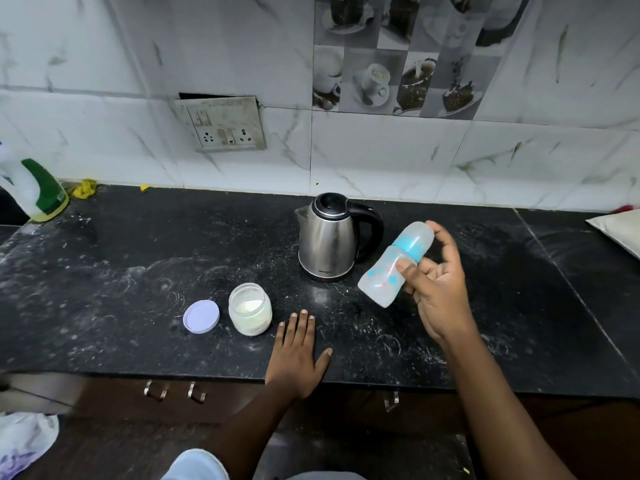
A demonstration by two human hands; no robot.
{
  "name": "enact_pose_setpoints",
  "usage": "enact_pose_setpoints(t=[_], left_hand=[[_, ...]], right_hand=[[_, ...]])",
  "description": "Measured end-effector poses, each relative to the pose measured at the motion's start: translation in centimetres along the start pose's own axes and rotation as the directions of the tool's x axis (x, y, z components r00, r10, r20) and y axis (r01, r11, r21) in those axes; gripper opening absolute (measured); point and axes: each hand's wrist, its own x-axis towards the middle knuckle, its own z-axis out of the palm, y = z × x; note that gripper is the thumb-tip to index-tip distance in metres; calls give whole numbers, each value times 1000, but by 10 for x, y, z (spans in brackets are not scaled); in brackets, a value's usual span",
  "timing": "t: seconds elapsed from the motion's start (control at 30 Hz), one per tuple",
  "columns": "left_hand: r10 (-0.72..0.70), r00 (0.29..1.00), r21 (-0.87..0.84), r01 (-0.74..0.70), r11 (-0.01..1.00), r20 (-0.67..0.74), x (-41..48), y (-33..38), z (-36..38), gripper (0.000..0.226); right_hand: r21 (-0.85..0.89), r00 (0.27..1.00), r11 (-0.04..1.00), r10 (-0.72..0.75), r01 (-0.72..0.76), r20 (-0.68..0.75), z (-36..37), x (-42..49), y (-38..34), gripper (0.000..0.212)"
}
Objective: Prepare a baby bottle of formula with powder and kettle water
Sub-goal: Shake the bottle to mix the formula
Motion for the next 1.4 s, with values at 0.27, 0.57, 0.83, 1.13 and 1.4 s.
enact_pose_setpoints(t=[0.27,0.57,0.83,1.13,1.4], left_hand=[[1,1000,11,-1,1000,4,0,1,-1,90],[2,1000,9,-2,1000,11,0,1,-2,89],[5,1000,5,-5,1000,3,0,0,-1,89],[3,1000,9,-3,1000,5,0,0,-2,90],[4,1000,7,-4,1000,6,-1,0,-2,90]], right_hand=[[33,999,999,-3,4,-34,-2,3,-2,75],[42,999,999,16,-15,-36,-4,2,3,74],[59,997,998,37,-32,-75,-6,0,6,85],[30,999,999,41,-41,-12,2,-2,6,74],[80,998,996,54,-50,-42,4,-5,9,86]])
